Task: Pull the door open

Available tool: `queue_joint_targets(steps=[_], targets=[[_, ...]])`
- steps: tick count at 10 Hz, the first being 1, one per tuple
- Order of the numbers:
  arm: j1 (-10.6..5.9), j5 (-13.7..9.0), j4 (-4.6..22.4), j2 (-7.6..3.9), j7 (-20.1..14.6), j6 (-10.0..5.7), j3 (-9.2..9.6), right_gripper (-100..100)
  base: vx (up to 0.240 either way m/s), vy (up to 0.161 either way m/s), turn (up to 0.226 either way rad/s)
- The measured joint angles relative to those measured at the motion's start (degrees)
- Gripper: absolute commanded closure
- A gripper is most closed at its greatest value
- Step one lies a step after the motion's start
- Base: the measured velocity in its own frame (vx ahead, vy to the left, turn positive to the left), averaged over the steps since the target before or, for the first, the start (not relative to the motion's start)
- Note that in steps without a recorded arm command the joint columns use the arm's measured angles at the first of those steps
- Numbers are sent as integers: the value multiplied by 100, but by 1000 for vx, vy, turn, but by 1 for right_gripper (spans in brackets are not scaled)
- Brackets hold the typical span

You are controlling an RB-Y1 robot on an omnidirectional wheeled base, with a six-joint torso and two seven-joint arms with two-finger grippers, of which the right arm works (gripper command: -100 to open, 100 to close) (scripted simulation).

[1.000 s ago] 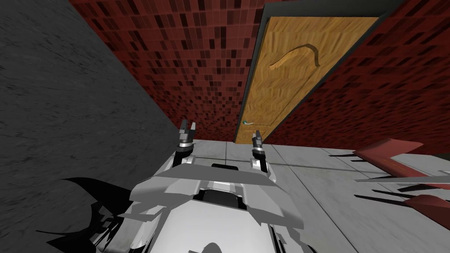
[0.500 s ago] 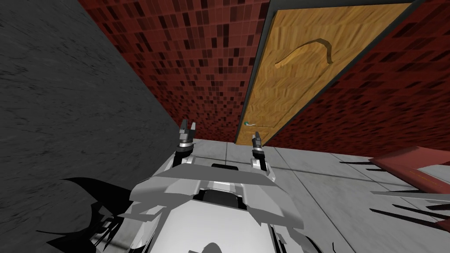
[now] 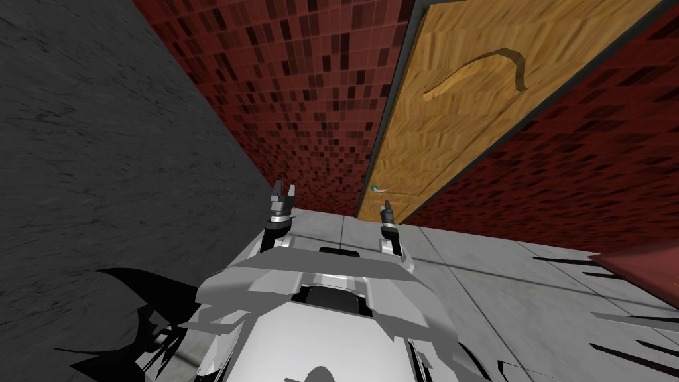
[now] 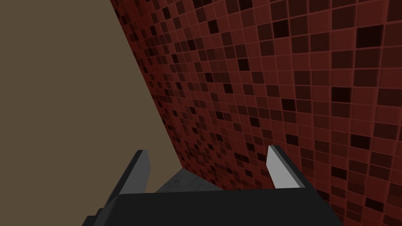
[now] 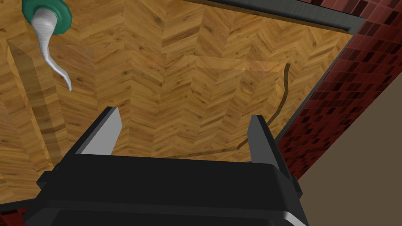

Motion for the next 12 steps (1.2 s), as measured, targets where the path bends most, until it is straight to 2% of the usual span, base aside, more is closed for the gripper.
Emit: queue_joint_targets(steps=[6,8,10,12], targets=[[-407,-151,844,-198,-77,-15,-144,-100,38,-41,87],[-561,-203,1237,-273,-112,-93,-194,-100,44,-44,89],[-701,-248,1587,-315,-120,-126,-238,-100,40,-34,88],[-807,-302,1892,-404,-167,-138,-286,-100,38,-42,87]])
